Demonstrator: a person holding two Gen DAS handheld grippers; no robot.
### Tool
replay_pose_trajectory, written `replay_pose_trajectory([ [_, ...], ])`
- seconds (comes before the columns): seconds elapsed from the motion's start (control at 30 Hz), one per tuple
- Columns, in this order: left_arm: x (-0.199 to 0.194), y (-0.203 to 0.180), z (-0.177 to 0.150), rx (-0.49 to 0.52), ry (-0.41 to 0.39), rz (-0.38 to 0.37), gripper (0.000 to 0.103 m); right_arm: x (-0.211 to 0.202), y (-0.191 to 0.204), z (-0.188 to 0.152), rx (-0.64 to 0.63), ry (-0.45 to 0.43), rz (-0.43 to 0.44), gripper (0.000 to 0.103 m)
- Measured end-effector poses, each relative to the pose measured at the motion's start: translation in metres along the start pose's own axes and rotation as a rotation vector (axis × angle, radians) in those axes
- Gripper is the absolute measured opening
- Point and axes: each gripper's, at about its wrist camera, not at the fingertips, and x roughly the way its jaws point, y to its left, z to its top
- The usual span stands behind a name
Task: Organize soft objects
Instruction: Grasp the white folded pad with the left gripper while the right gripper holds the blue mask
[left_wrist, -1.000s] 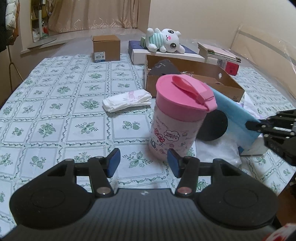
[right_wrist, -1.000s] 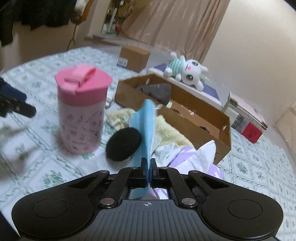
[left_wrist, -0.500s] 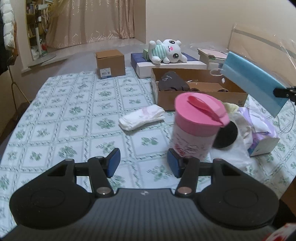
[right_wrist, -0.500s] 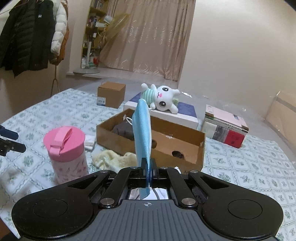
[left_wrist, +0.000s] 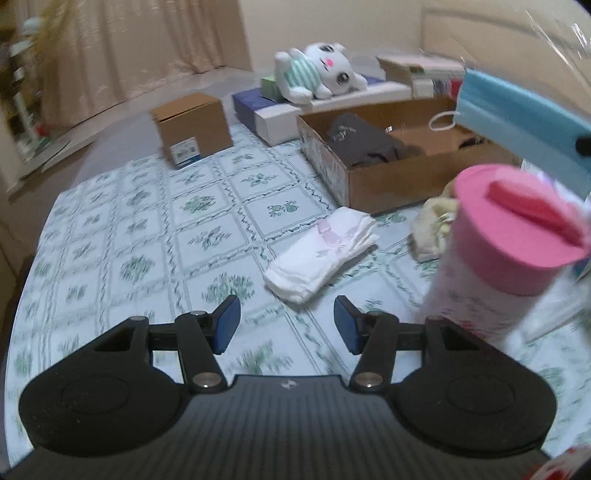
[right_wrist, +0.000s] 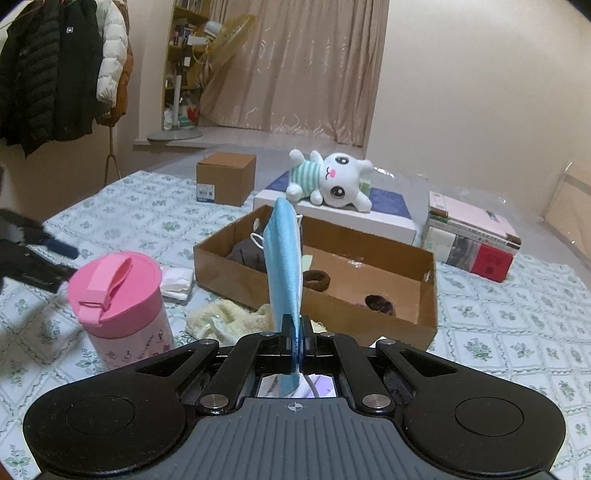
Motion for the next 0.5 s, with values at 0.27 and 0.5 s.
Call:
replay_pose_trajectory([
  [0.27, 0.06, -0.015, 0.02, 0.304, 0.015, -0.101, 0.052, 0.031, -0.003, -0.003, 0.012, 0.021, 0.004, 0.001],
  [0.5, 0.095, -0.028, 0.025, 0.445, 0.077, -0.119, 0.049, 0.05, -0.006, -0.008, 0.029, 0.03, 0.009, 0.001],
])
